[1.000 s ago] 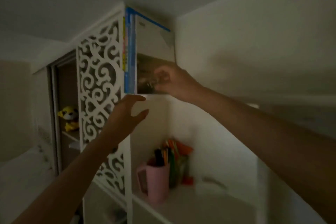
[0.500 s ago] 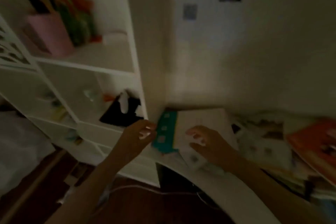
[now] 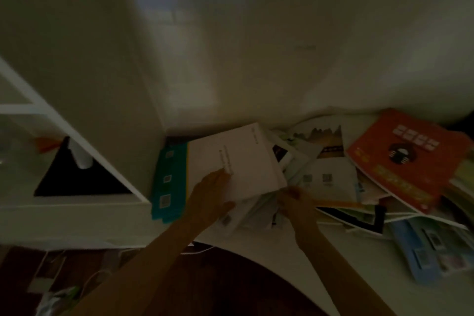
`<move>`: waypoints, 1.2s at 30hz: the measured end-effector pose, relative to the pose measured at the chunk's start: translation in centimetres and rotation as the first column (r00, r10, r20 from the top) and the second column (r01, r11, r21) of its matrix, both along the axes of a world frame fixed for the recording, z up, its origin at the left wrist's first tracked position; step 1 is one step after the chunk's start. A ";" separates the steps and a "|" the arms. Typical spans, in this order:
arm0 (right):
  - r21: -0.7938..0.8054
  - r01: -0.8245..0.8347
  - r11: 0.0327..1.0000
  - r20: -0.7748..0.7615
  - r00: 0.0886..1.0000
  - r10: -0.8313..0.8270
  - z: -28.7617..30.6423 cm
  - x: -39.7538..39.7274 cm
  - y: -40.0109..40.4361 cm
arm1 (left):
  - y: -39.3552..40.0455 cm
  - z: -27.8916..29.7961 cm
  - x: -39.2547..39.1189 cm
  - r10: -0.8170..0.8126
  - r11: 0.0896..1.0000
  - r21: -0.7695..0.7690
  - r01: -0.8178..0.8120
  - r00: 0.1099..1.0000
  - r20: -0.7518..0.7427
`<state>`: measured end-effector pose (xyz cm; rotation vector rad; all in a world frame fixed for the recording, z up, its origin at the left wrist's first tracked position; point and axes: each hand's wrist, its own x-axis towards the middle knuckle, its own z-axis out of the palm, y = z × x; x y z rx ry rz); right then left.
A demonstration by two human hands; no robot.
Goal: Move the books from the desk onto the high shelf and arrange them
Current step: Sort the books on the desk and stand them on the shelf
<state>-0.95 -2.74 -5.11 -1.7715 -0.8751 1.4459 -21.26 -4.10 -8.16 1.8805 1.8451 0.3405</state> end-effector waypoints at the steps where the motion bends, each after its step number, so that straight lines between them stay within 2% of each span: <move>1: -0.022 0.050 0.999 -0.055 0.997 -0.051 0.4 -0.4 0.4 | 0.4 -0.2 0.0 -0.020 1.000 0.015 0.021 0.998 -0.065; 5: -0.123 0.248 0.961 -0.309 0.910 -0.275 1.6 -0.8 1.0 | 0.8 -0.4 0.1 -0.042 0.997 0.059 0.053 0.986 -0.163; 8: -0.120 0.288 0.950 -0.464 0.830 -0.310 2.6 -0.9 1.0 | 1.3 -0.1 -0.4 -0.074 0.983 0.149 0.108 0.974 -0.215; 10: -0.076 0.249 0.966 -0.563 0.788 -0.248 3.5 -1.1 1.3 | 1.7 1.0 -1.0 -0.023 0.989 0.149 0.027 0.999 -0.026; 12: 0.000 0.212 0.977 -0.631 0.758 -0.165 4.5 -1.5 2.1 | 2.4 2.4 -1.8 0.029 0.998 0.056 -0.034 0.995 0.096; 14: 0.005 0.180 0.984 -0.536 0.831 -0.149 4.7 -2.0 3.2 | 3.4 3.6 -2.1 0.036 0.997 0.064 -0.043 0.995 0.095; 16: -0.100 0.180 0.979 -0.367 0.907 -0.204 3.5 -2.3 3.9 | 4.0 4.5 -2.4 0.026 0.997 0.068 -0.034 0.994 0.111; 18: -0.214 0.170 0.962 -0.282 0.932 -0.228 2.2 -2.7 3.7 | 4.1 5.3 -2.7 0.021 0.998 0.063 -0.032 0.987 0.160; 20: -0.201 0.153 0.968 -0.137 0.974 -0.182 1.1 -3.1 2.9 | 4.3 6.7 -3.0 0.054 0.989 0.122 -0.082 0.975 0.218; 22: -0.115 0.164 0.980 -0.037 0.985 -0.169 1.0 -3.7 1.7 | 4.8 9.1 -3.1 0.117 0.966 0.193 -0.174 0.954 0.276; 26: -0.041 0.173 0.984 -0.121 0.977 -0.177 1.7 -5.3 1.0 | 5.5 13.6 -4.1 0.224 0.924 0.170 -0.342 0.845 0.485; 29: -0.101 0.256 0.962 -0.187 0.944 -0.271 1.8 -6.2 1.8 | 5.4 15.7 -5.0 0.269 0.900 0.100 -0.424 0.720 0.640; 32: -0.178 0.329 0.928 -0.310 0.876 -0.370 1.2 -6.0 2.2 | 5.6 16.7 -5.3 0.345 0.872 -0.063 -0.486 0.516 0.784; 34: -0.246 0.328 0.912 -0.380 0.833 -0.402 0.6 -5.6 2.6 | 6.2 15.8 -6.2 0.414 0.852 -0.184 -0.491 0.415 0.810; 36: -0.269 0.307 0.913 -0.357 0.848 -0.391 -0.1 -5.3 3.3 | 6.5 14.2 -7.2 0.509 0.822 -0.323 -0.469 0.351 0.786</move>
